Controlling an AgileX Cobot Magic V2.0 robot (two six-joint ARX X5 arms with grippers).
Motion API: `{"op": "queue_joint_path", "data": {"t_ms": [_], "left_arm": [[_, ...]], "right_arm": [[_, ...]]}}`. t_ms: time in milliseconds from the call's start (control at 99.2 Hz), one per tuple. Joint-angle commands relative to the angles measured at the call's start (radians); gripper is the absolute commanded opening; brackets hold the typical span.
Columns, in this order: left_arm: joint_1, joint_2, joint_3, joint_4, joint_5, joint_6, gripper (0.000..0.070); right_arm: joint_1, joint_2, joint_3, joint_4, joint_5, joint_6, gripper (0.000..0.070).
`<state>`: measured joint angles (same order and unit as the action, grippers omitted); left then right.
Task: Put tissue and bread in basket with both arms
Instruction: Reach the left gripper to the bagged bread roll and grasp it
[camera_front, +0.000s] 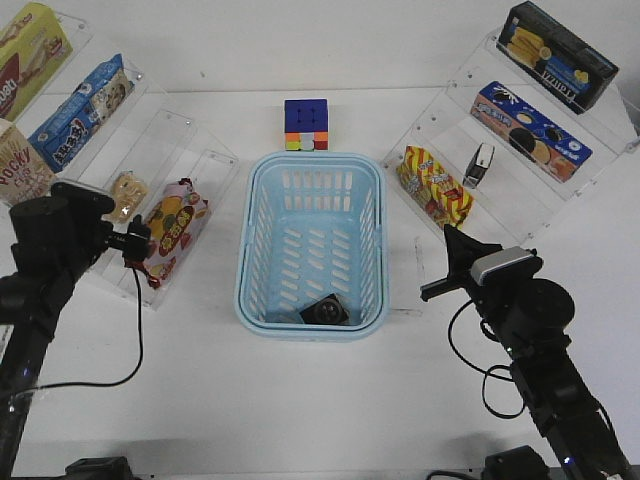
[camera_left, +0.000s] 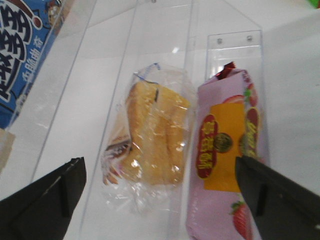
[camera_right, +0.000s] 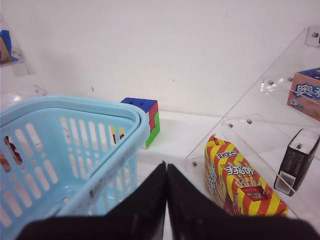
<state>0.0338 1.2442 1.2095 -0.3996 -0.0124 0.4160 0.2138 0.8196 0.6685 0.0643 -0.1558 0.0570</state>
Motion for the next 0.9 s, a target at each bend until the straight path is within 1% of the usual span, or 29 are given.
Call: {"op": "queue_joint_path", "data": {"t_ms": [0,81,302,393,444,494,585,615,635,665,766,887], "left_arm": [[-0.008,0.061,0.045,0.006,-0.043,0.085,0.057],[-0.016,0.121,0.073,0.019,-0.071,0.123,0.057],[-0.031,0.226,0.091,0.055,-0.077,0.126,0.0569],[-0.031,0.246,0.091,0.064,-0.099,0.126,0.055],[-0.031,0.249,0.091,0.064,-0.105,0.126,0.0495],[-0.031,0.25,0.091,0.066,-0.105,0.126,0.04],[-0.03,0.249,0.091,0.072,-0.109,0.126,0.0132],[-0.031,0.249,0.091,0.072,-0.109,0.126,0.0065],[-0.031,0.249,0.092,0.072,-0.109,0.126,0.0035],[-0.031,0.249,0.092,0.072,-0.111,0.126,0.0022],[-0.033,0.248,0.099,0.074,-0.113,0.126,0.0023],[-0.053,0.224,0.146,0.058,-0.142,0.121,0.0025]], "right_arm": [[0.001,0.006,0.012,0.011,-0.001,0.008,0.0],[0.001,0.006,0.012,0.01,-0.001,0.007,0.0],[0.001,0.006,0.012,0.011,-0.001,0.008,0.0],[0.001,0.006,0.012,0.011,-0.001,0.008,0.0],[0.001,0.006,0.012,0.011,-0.001,0.008,0.0],[0.001,0.006,0.012,0.01,-0.001,0.008,0.0],[0.001,0.006,0.012,0.011,-0.001,0.008,0.0],[0.001,0.006,0.012,0.011,-0.001,0.008,0.0],[0.001,0.006,0.012,0.011,-0.001,0.007,0.0],[0.001,0.006,0.012,0.011,-0.001,0.007,0.0],[0.001,0.006,0.012,0.011,-0.001,0.007,0.0],[0.001,0.006,0.012,0.011,-0.001,0.008,0.0]]}}
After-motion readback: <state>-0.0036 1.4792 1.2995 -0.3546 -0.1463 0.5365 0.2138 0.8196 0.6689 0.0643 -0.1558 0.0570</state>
